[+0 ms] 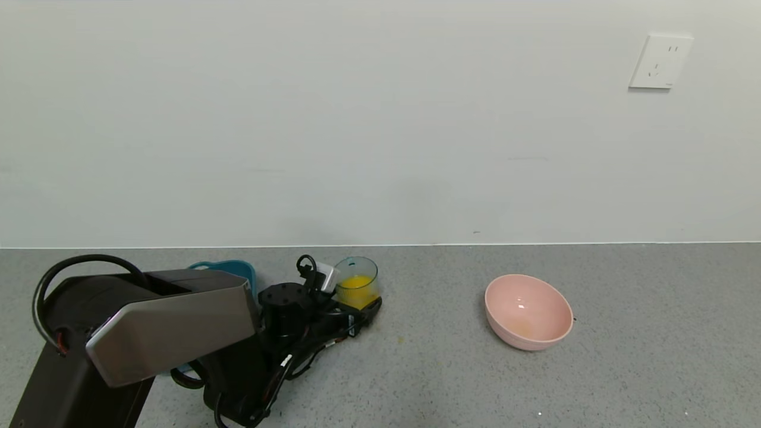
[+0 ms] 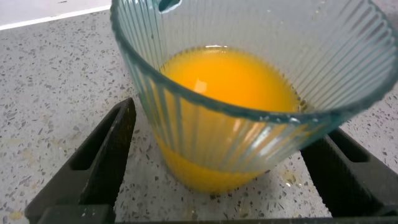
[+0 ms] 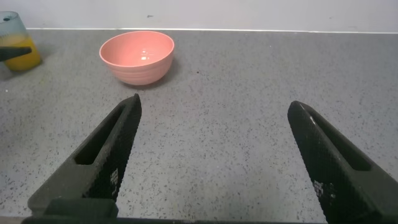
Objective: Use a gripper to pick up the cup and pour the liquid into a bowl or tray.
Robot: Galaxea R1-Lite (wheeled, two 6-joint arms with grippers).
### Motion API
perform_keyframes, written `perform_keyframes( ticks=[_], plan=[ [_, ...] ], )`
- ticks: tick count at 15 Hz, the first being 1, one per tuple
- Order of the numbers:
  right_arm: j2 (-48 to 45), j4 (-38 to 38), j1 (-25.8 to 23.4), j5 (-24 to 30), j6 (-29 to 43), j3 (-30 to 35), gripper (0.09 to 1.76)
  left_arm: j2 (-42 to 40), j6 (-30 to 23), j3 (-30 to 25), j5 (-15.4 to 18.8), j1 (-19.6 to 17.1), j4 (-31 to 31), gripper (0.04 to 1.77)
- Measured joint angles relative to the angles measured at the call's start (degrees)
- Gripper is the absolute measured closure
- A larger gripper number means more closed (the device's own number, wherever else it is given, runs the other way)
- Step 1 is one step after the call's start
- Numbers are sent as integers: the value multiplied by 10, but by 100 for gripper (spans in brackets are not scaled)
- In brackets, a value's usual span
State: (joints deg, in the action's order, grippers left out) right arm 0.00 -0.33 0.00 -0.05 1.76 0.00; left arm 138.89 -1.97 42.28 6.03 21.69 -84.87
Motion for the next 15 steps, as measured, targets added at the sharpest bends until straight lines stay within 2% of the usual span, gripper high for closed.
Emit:
perform_keyframes(
  ticks=[15],
  plan=[
    [0,0,0,0,0,0,14,14,0,27,-1,0,0,9]
  ],
)
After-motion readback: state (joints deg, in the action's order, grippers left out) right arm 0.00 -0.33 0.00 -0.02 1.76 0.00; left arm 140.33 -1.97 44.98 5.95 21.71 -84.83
